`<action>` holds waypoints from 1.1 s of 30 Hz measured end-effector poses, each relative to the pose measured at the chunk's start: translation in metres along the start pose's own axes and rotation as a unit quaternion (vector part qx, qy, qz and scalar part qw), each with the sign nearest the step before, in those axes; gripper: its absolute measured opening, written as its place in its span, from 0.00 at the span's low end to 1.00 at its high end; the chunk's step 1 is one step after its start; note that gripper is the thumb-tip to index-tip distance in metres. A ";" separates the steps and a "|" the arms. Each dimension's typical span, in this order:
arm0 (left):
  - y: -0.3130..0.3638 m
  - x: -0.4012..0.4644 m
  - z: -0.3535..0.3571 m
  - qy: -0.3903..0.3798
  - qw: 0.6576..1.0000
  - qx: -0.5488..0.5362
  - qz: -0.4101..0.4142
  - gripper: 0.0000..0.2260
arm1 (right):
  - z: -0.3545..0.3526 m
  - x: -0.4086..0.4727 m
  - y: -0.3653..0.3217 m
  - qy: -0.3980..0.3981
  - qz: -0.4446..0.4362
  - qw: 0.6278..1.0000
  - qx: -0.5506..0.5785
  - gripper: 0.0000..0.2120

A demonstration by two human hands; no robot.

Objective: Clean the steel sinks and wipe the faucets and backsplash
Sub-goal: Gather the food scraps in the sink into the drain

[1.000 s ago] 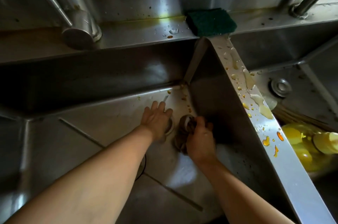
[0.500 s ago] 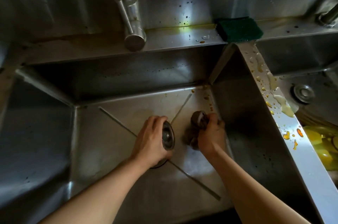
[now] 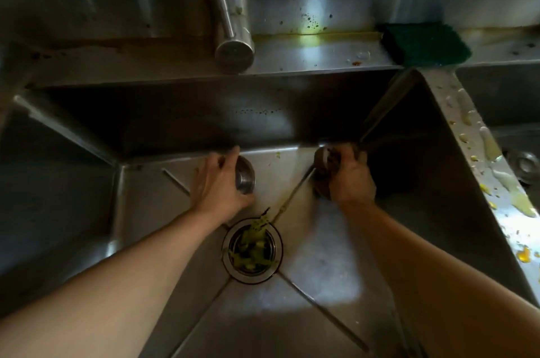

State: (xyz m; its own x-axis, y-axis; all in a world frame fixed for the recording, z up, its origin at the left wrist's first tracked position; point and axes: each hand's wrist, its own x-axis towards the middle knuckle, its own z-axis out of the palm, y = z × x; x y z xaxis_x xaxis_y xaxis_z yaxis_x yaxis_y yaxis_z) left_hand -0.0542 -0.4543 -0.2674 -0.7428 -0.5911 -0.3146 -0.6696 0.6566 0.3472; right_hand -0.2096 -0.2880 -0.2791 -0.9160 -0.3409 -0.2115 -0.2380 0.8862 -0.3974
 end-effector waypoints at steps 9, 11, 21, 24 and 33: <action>-0.008 0.045 0.015 0.020 0.992 0.098 -0.075 0.38 | 0.048 0.039 0.002 0.009 -0.057 0.996 -0.067 0.25; -0.009 0.044 0.021 0.034 0.992 0.095 -0.074 0.35 | 0.058 0.021 -0.002 -0.030 -0.128 0.990 -0.056 0.26; -0.030 -0.022 0.024 0.035 0.990 0.094 -0.098 0.21 | 0.073 -0.079 -0.003 -0.196 -0.307 0.931 0.031 0.17; -0.039 -0.044 0.028 -0.040 0.988 0.118 -0.091 0.21 | 0.057 -0.074 -0.013 -0.148 -0.258 0.953 0.065 0.17; -0.050 -0.055 0.030 -0.125 0.976 0.172 -0.050 0.31 | 0.074 0.012 -0.059 -0.059 -0.185 0.980 -0.034 0.28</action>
State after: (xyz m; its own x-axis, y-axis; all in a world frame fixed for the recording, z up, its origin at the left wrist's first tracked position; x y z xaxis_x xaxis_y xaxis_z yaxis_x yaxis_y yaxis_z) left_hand 0.0202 -0.4411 -0.2942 -0.6215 -0.5561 -0.5518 -0.6672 0.7449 0.0007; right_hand -0.1825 -0.3672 -0.3241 -0.7198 -0.6737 -0.1675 -0.5723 0.7124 -0.4062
